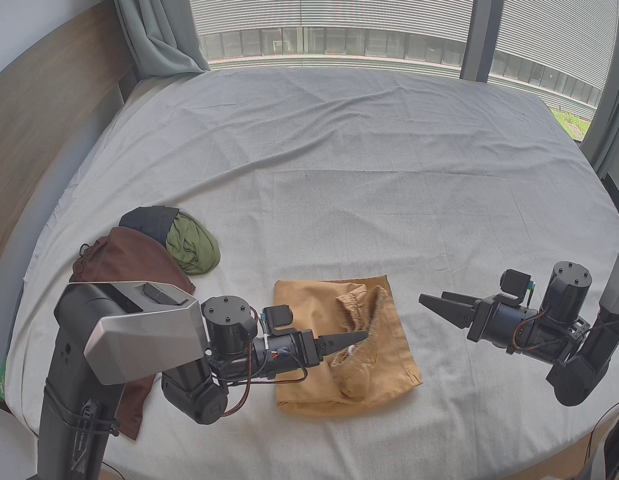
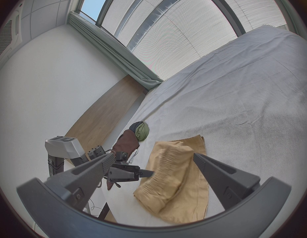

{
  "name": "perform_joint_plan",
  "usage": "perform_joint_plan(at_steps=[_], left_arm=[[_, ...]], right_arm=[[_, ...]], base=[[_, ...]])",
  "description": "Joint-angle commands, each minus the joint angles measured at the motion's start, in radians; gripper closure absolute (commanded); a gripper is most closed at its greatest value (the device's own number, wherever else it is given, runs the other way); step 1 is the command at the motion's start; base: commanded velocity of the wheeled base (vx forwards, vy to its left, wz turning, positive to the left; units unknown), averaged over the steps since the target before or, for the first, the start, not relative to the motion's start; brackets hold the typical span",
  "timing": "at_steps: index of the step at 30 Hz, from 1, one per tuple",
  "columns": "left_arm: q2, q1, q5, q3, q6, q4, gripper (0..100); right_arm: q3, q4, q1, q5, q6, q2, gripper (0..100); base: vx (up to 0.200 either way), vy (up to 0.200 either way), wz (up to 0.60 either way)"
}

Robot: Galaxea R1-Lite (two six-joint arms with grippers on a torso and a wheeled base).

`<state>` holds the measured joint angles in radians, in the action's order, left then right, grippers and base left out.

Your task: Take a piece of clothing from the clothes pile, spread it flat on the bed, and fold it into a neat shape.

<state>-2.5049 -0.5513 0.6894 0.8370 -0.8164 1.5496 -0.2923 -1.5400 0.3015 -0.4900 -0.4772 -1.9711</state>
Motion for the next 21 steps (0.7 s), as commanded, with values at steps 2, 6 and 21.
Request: perform_joint_plan(at_steps=[2,6,21], left_arm=[[0.000,-0.001,-0.027,0.008,0.010,0.001,0],[0.001,0.004,-0.028,-0.009,0.046,0.001,0],[0.149,0.071,-0.022,-0.164,0.158,0.001,0]], right_arm=[[0.001,0.000,-0.002,-0.001,0.000,-0.003,0],[0.001,0.000,-0.001,-0.001,0.000,-0.003,0],[0.012,0.001,0.011,-0.001,0.002,-0.031,0]], base=[[0.000,0.000,0.00],[0.000,0.000,0.00],[0.000,0.000,0.00]])
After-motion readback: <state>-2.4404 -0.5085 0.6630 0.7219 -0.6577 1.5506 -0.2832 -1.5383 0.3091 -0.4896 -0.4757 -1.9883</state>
